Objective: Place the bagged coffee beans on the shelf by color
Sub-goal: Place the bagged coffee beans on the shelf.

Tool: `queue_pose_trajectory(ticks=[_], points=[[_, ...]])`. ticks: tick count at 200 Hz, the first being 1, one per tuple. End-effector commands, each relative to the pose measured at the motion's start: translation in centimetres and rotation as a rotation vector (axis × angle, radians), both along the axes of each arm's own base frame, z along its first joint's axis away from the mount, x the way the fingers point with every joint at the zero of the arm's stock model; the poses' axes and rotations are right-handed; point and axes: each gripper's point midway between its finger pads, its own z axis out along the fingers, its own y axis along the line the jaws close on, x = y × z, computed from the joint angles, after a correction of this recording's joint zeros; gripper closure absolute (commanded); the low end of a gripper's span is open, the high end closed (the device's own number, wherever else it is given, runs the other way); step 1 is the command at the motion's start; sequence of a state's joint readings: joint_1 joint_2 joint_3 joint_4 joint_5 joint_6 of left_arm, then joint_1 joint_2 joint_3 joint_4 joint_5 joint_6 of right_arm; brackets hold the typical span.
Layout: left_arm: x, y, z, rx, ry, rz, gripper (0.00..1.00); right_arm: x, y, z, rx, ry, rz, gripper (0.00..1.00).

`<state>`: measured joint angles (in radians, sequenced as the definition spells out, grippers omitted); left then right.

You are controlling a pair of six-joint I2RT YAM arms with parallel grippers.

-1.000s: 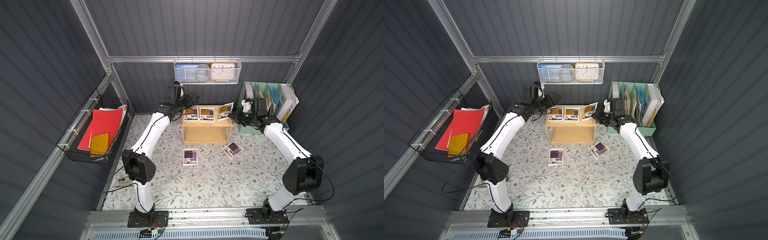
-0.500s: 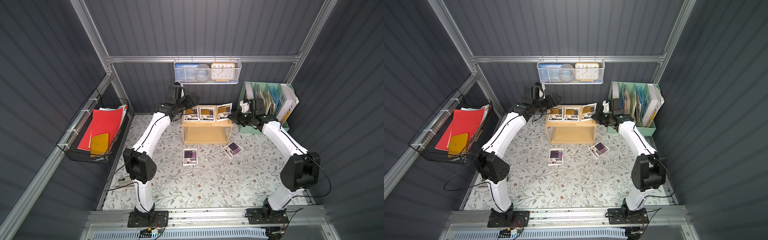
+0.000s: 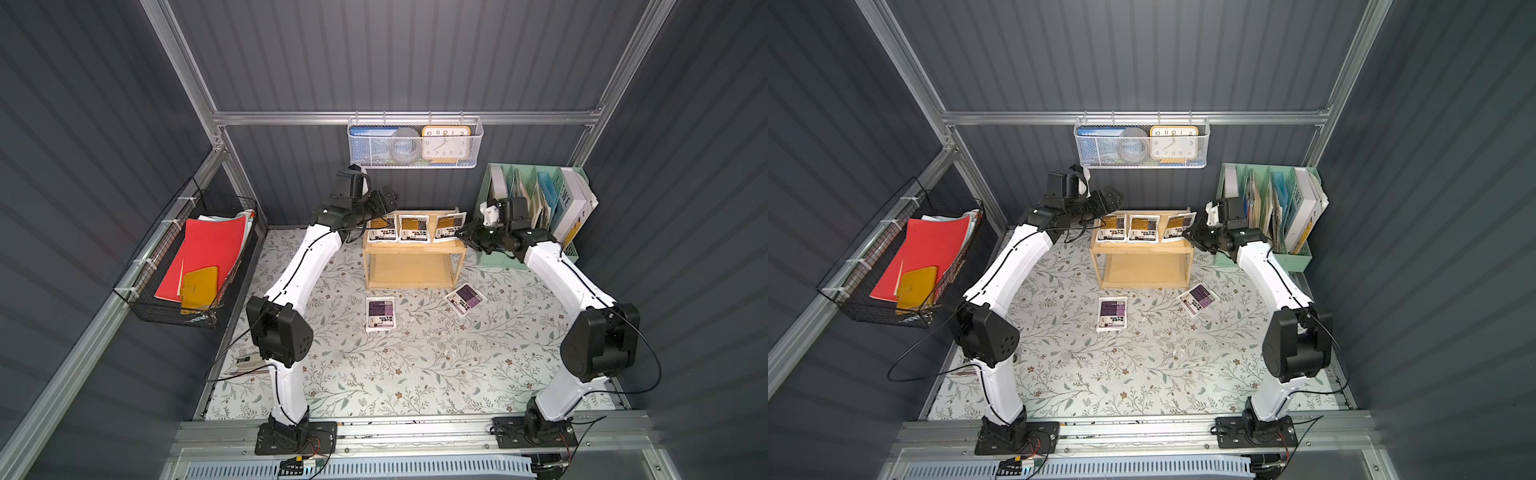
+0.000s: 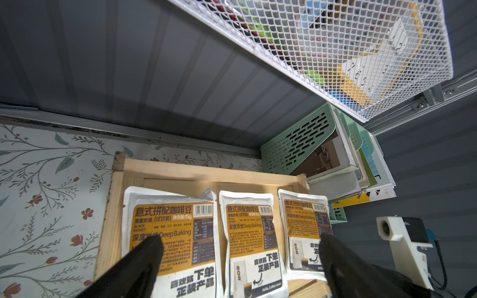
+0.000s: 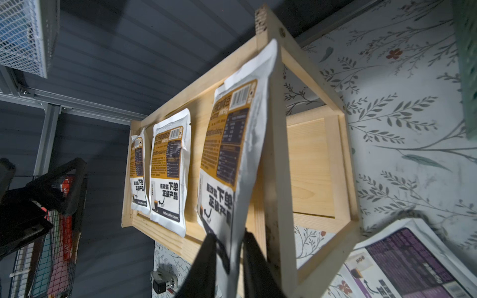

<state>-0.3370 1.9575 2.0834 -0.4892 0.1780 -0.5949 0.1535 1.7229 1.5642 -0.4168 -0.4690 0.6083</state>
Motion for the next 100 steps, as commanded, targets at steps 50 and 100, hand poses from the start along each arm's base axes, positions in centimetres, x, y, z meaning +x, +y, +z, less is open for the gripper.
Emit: queue_pose_trajectory(ticks=[50, 100], points=[[-0.1, -0.1, 0.6, 0.017, -0.022, 0.005, 0.0, -0.1, -1.7, 1.9, -0.047, -0.047, -0.045, 0.41], [-0.1, 0.0, 0.3, 0.021, -0.017, 0.006, 0.0, 0.9, -1.7, 1.7, -0.047, -0.043, -0.052, 0.4]])
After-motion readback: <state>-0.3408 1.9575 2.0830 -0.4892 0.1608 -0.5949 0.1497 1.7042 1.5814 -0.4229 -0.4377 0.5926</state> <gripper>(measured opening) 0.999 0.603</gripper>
